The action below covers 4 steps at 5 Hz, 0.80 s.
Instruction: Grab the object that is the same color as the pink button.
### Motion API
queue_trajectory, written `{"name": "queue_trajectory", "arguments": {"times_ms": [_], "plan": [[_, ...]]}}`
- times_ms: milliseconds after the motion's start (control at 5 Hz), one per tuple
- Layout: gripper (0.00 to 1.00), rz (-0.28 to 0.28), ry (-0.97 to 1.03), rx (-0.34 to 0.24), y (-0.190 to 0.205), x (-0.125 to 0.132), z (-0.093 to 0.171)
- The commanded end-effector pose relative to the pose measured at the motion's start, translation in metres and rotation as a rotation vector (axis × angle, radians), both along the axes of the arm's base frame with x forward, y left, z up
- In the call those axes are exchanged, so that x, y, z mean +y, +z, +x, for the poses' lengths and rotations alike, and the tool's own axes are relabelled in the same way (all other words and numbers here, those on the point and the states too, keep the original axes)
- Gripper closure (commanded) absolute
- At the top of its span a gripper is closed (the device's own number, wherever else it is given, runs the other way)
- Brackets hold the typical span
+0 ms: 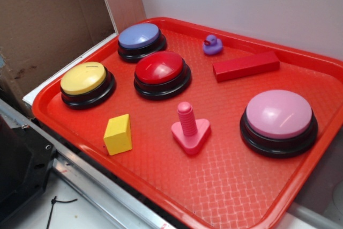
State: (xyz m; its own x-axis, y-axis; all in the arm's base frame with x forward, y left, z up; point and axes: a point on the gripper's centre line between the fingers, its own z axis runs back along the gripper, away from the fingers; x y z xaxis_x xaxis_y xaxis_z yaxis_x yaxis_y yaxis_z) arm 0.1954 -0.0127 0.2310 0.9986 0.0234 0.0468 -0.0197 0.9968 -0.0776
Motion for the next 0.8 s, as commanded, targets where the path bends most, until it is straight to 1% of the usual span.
{"name": "queue_trajectory", "arguments": {"times_ms": [0,200,400,600], "plan": [[0.00,0.016,-0.403,0.094,-0.052,-0.079,-0.006],[0.00,0.039,-0.615,0.175,-0.087,-0.107,-0.044],[0.00,0.081,-0.684,0.188,-0.103,-0.115,-0.052],[0.00,0.162,-0.643,0.167,-0.107,-0.108,-0.045]]}}
